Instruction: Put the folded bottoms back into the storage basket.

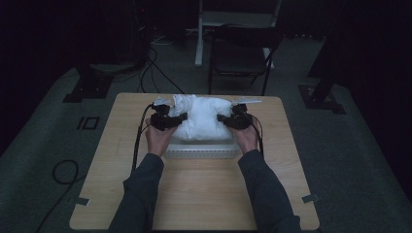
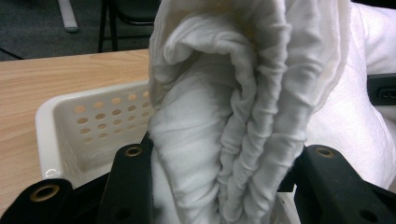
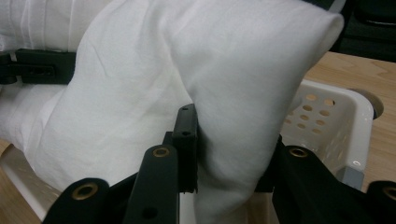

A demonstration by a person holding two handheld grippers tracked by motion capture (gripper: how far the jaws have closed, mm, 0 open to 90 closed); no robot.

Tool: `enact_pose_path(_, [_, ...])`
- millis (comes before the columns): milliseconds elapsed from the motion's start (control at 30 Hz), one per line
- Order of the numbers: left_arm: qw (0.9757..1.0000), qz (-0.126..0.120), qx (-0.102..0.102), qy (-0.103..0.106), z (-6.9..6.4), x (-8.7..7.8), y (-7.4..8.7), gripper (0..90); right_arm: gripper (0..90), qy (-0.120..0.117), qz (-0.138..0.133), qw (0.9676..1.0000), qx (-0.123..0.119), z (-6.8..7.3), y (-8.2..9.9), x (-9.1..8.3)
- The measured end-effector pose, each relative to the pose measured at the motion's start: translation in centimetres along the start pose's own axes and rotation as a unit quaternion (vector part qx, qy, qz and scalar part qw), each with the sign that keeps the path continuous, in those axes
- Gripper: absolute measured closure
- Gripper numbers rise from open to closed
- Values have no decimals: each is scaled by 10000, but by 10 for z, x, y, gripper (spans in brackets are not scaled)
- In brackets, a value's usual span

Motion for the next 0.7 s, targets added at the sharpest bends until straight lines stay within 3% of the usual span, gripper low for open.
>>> enact_pose_path(700, [9995, 240, -43, -176, 5, 13, 11, 547, 703, 149, 217, 9996, -79, -4, 10, 13])
Point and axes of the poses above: each handheld gripper's, and its own axes: x roughly forward along the jaws, y roughly out of its underside, z roughly to its left, the point moved 8 cm from there along x, roughly forward along the jaws, and after that the axes turned 9 degrees about y, right-handed, at the moved point
